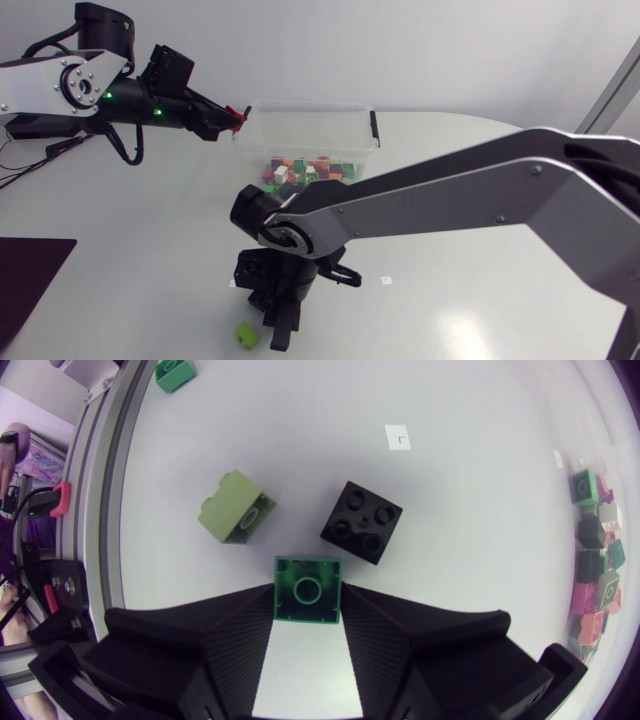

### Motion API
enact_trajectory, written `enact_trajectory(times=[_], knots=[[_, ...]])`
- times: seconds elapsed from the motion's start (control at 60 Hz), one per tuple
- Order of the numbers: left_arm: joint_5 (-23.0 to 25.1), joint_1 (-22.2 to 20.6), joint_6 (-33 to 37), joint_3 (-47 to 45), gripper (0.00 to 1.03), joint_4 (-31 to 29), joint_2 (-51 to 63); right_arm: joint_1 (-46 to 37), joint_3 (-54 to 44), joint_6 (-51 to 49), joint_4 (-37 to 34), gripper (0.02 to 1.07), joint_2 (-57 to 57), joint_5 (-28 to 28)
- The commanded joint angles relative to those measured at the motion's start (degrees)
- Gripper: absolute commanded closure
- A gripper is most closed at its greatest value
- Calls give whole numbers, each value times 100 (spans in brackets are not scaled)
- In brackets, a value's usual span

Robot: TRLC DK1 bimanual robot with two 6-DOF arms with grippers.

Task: Place the duplo bricks in the container

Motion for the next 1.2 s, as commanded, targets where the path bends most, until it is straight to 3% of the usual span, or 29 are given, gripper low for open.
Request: enact_trajectory(times=[0.0, 0.333, 0.417, 0.533, 0.6, 0.883, 1.183], knots=[[48, -46, -255, 250, 82, 126, 239, 31, 89, -130, -88, 74, 90, 23], [48, -363, -669, 742, 78, 328, 924, -321, -368, -16, -150, 74, -947, 32], [30, -415, -739, 839, 67, 372, 1047, -409, -439, 2, -185, 74, -1193, 23], [-243, -468, -739, 777, 23, 513, 1056, -593, -386, 11, -273, 74, -1466, 23], [-366, -468, -774, 681, 7, 548, 942, -752, -298, 2, -352, 74, -1633, 6], [-638, -477, -721, -330, 6, 680, -289, -1569, 335, -7, -413, 75, -2010, -170], [-638, -855, 588, -1332, 6, -885, -1748, -2202, 888, 336, 149, 75, -1931, -284]])
